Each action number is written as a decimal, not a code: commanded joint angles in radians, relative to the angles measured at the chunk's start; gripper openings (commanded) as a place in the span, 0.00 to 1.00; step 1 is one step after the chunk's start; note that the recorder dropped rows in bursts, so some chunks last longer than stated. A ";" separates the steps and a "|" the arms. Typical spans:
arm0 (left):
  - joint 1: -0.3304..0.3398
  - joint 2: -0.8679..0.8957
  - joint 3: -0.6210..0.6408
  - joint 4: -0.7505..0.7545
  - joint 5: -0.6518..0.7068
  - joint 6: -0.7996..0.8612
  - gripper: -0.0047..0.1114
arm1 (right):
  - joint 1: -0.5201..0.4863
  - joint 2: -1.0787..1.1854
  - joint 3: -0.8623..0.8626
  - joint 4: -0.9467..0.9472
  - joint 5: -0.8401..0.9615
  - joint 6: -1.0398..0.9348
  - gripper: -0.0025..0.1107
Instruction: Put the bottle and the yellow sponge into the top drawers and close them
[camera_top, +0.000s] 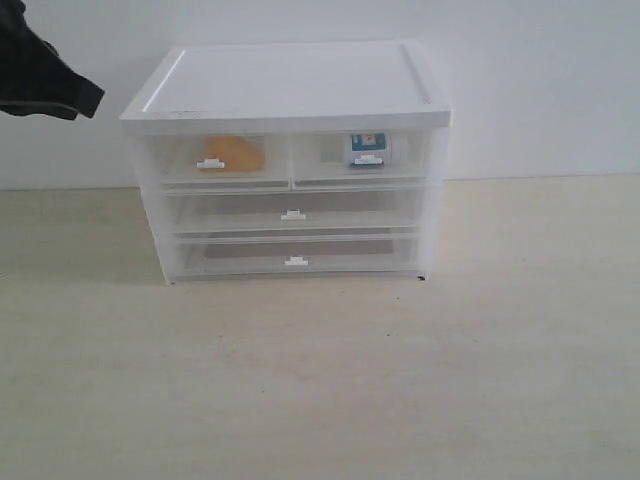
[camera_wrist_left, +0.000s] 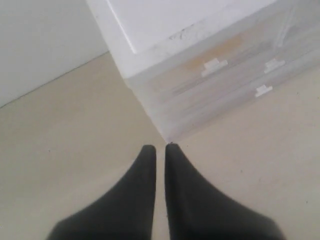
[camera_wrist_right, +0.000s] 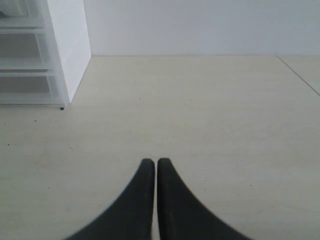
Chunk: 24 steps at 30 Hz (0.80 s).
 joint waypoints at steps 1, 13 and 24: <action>-0.001 -0.110 0.129 -0.035 -0.130 -0.030 0.08 | 0.000 -0.005 0.004 -0.002 -0.007 0.000 0.02; -0.001 -0.407 0.392 -0.082 -0.209 -0.026 0.08 | 0.000 -0.005 0.004 -0.002 -0.007 0.000 0.02; -0.001 -0.727 0.542 -0.082 -0.187 -0.027 0.08 | 0.000 -0.005 0.004 -0.002 -0.007 0.000 0.02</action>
